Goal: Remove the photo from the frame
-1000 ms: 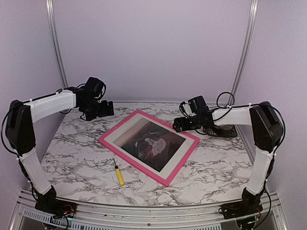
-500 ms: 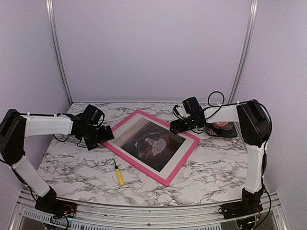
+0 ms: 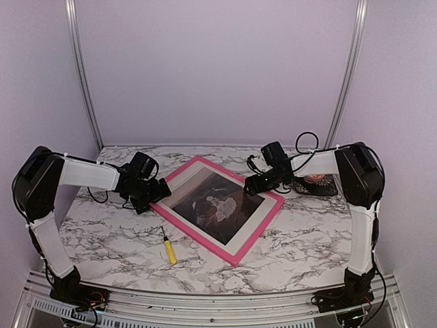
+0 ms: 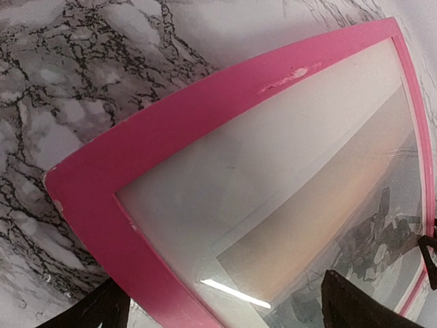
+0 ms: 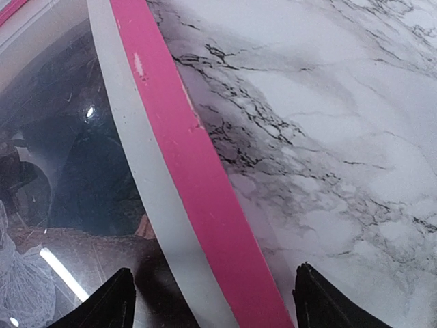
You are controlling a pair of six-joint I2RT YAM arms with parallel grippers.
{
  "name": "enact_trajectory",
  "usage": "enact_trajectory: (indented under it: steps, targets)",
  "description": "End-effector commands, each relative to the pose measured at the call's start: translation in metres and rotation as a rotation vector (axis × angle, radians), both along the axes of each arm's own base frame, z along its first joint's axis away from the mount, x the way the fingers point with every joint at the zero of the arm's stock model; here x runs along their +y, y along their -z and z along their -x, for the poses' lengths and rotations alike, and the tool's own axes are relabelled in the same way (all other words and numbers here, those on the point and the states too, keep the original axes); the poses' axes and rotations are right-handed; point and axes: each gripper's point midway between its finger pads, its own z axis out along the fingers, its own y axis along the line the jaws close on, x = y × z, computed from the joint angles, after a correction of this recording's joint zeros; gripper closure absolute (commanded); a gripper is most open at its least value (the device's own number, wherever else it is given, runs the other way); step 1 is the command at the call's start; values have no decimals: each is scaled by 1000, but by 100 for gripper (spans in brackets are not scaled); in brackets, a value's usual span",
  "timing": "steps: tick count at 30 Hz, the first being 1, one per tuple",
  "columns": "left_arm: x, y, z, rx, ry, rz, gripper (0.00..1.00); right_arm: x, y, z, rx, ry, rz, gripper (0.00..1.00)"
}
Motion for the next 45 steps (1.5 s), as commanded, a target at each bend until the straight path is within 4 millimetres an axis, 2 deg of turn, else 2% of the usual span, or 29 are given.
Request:
enact_trajectory:
  steps: [1,6,11,14,15,20,22,25,29,31,36,39,42,45]
  targets:
    - [-9,0,-33,-38,9,9,1,1,1,26,91,2,-63,23]
    - [-16,0,-78,-52,71,12,1,4,-6,57,149,14,-150,26]
    - [-45,0,-118,-58,200,40,1,9,-16,93,186,35,-203,26]
    - [-58,1,-134,-62,247,45,1,10,-23,111,188,54,-222,25]
    - [-61,-5,-141,-78,256,48,1,7,-23,116,192,68,-231,25]
    - [-66,-17,-148,-97,296,31,1,-7,-26,121,173,121,-207,25]
    - [-64,-25,-145,-101,305,11,1,-10,-25,123,174,129,-201,25]
    - [-57,-37,-130,-99,321,-52,1,-8,-28,128,186,128,-230,25]
    - [-47,-40,-92,-75,337,-133,3,-17,-32,127,171,176,-255,24]
    - [-44,-39,-70,-64,347,-172,5,-28,-34,121,164,210,-273,25]
    - [-36,-35,-24,-38,340,-243,17,-34,-40,114,141,222,-281,26]
    - [-33,-35,-10,-29,332,-238,23,-35,-37,110,140,221,-261,29]
    - [-32,-33,-4,-28,341,-247,27,-35,-32,107,141,224,-225,36]
    - [-35,-39,0,-58,371,-278,23,-36,-26,105,133,239,-145,38]
